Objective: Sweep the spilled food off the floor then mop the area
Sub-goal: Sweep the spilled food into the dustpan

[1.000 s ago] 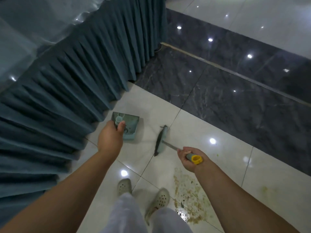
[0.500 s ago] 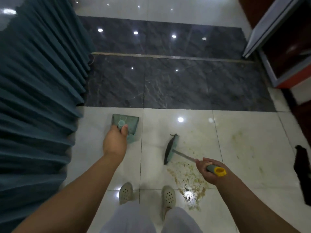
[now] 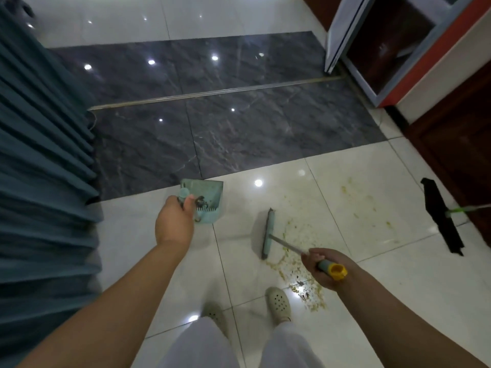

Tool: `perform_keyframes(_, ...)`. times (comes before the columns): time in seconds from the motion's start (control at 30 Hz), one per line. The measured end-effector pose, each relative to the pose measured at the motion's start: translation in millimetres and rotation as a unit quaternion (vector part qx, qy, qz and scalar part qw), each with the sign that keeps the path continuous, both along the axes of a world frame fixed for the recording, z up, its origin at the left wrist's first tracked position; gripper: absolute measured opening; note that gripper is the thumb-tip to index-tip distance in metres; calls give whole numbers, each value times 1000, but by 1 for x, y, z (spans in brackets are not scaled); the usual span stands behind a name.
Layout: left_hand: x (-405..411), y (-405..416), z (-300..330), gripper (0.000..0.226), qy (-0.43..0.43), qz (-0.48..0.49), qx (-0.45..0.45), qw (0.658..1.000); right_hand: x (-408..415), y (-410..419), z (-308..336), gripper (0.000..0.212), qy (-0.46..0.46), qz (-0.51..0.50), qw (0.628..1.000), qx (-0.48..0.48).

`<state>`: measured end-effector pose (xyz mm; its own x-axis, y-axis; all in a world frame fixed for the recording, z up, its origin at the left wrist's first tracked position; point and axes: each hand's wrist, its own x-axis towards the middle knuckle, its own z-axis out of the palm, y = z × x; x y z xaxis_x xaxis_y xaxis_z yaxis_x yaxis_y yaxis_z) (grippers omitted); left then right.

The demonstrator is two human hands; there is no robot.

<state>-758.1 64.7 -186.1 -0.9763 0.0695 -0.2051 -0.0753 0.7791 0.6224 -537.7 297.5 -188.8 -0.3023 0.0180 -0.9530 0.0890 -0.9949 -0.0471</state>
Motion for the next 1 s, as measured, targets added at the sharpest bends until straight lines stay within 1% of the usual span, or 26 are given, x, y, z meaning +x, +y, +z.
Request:
perform_keyframes(0.17,-16,-26,2,38,13,4,-10,1000,-59,-47,-5,12,19,52,998,-4)
perform_keyframes(0.3,-32,-47,0,39,24,9,-16,1000,-112,-73,-20,22,47,111,991,-58)
perform_keyframes(0.37,-40,-57,-2,38,30,9,-22,999,-138,-81,-31,27,51,116,990,-67)
perform_keyframes(0.43,-46,-66,-5,37,30,10,-13,999,-159,-86,-39,26,54,113,990,-57)
perform_keyframes(0.5,-49,-71,-7,36,28,5,-4,1000,-171,-86,-42,23,59,93,993,-51)
perform_keyframes(0.57,-50,-71,-7,36,29,-6,-17,999,-174,-78,-43,24,60,59,995,-55)
perform_keyframes(0.63,-49,-68,-8,36,28,-14,-30,999,-171,-67,-41,34,52,-7,998,-44)
perform_keyframes(0.7,-48,-64,-8,37,26,-18,-33,999,-162,-51,-38,45,43,-74,996,5)
perform_keyframes(0.73,-48,-62,-9,37,26,-19,-34,999,-154,-42,-37,49,41,-92,994,34)
perform_keyframes(0.77,-48,-60,-9,37,25,-20,-33,999,-146,-31,-38,49,40,-109,992,47)
perform_keyframes(0.9,-47,-44,-11,37,14,-30,-13,999,-104,11,-38,43,18,-136,990,41)
perform_keyframes(1.0,-42,-25,-14,34,14,-45,-6,999,-77,33,-33,43,-4,-176,984,35)
